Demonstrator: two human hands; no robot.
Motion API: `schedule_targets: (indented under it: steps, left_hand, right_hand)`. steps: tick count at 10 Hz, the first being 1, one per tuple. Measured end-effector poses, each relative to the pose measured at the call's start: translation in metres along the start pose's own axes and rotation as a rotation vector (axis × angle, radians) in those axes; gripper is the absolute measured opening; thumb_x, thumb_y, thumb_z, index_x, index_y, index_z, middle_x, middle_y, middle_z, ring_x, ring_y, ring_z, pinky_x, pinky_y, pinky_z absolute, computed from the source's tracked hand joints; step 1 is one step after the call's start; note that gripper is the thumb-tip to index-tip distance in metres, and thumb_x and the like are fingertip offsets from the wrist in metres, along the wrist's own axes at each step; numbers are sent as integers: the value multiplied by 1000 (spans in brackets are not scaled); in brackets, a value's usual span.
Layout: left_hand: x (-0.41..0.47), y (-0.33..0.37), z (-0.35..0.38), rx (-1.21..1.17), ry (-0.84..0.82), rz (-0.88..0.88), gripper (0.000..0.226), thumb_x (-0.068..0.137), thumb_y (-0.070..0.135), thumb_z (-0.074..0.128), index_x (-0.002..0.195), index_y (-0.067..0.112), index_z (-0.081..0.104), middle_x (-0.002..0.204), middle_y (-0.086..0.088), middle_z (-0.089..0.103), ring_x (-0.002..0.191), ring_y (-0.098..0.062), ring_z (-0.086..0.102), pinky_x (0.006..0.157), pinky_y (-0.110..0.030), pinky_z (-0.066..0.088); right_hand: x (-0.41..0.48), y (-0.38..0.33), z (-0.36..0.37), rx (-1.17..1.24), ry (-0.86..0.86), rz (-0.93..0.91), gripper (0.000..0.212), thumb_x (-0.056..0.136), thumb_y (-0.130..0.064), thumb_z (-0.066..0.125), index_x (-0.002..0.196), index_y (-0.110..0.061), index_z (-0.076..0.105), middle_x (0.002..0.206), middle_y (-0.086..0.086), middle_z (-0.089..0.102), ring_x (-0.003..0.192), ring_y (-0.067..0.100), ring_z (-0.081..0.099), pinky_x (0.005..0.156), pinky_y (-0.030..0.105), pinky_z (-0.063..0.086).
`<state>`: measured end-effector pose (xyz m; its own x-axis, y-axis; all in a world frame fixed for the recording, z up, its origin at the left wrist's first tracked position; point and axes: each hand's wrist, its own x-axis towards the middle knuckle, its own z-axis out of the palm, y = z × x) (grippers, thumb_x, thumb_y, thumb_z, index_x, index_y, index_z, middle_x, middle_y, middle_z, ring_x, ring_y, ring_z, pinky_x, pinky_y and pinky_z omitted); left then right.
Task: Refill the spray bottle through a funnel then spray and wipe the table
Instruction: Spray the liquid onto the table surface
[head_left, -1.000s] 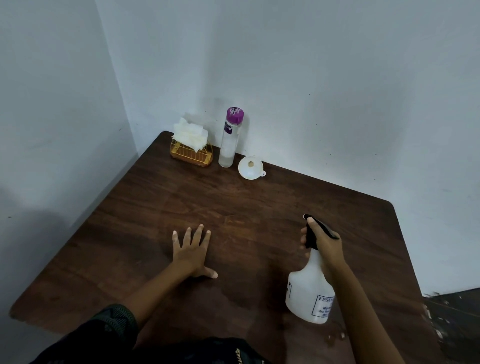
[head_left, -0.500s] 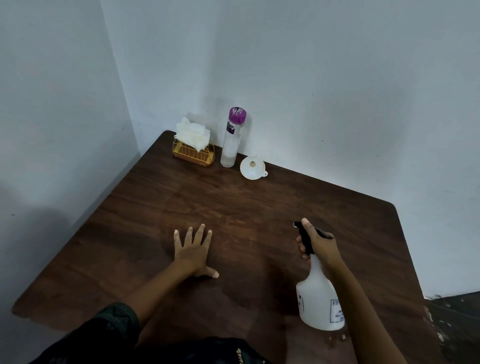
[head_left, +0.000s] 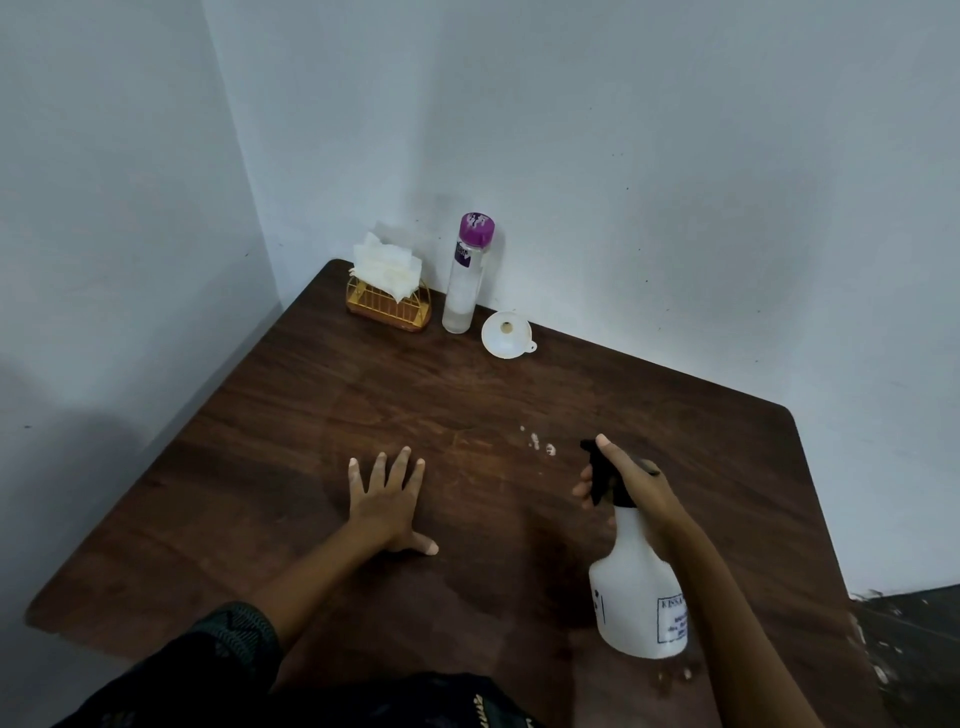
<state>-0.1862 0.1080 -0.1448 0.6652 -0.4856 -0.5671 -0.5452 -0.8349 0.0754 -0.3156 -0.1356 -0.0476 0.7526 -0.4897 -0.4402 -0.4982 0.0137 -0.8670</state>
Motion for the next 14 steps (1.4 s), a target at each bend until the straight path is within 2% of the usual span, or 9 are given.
schedule_targets:
  steps: [2,4,5,7,8,9,11,13,14]
  left_hand:
    - [1,0,0,10,-2,7,119,72,70,59,148,19,-18,155,-6,-27,144,-33,-19,109,-61,-13]
    - [1,-1,1,6,1,3,120,71,71,59,148,19,-18,156,-6,-26,144,-33,-19,109,-62,-13]
    - [2,-1,2,4,4,7,120,72,71,59,148,19,-17,156,-6,-26,144,-33,-19,108,-62,-14]
    - [2,-1,3,4,3,4,120,71,71,59,148,20,-17,156,-5,-26,144,-32,-19,109,-62,-14]
    - [2,-1,3,4,5,-3,121,71,72,59,148,20,-17,156,-5,-26,144,-32,-19,109,-62,-13]
    - [2,0,3,13,-3,-3,121,71,72,59,148,20,-18,156,-5,-27,144,-32,-19,109,-62,-13]
    - [3,0,2,13,-6,-11,121,70,72,60,148,20,-17,156,-5,-26,144,-32,-18,108,-63,-14]
    - [3,1,2,21,0,-18,121,70,72,60,149,21,-15,156,-4,-25,144,-32,-17,108,-63,-14]
    - [2,0,2,18,11,-21,120,70,72,60,149,21,-15,156,-4,-24,145,-32,-17,108,-63,-15]
  right_hand:
    - [7,5,12,-37,106,-4,49,88,-46,57,71,1,64,57,14,56,46,19,50,44,27,41]
    - [-1,-4,10,-179,-168,20,58,87,-49,53,85,7,66,71,22,69,63,28,64,60,31,50]
    - [-5,3,16,-115,-45,14,46,88,-40,58,73,2,65,47,5,58,42,15,51,41,22,41]
    - [-11,9,-3,-219,-237,22,53,92,-46,48,88,3,67,81,19,72,68,30,66,59,30,52]
    - [-11,12,-8,-165,-76,-4,50,91,-45,49,88,1,68,81,18,72,67,26,66,58,30,52]
    - [-8,17,-13,53,251,-18,43,89,-38,57,81,3,65,63,13,61,45,14,54,40,22,44]
    - [-7,13,-29,58,182,-2,38,90,-40,54,85,-5,66,71,19,65,63,29,61,60,35,49]
    - [-5,26,-36,122,435,5,46,88,-43,57,73,-1,64,61,13,57,48,19,50,46,28,43]
    - [-8,31,-39,132,410,63,46,89,-44,56,74,-1,64,58,12,59,45,18,53,42,24,44]
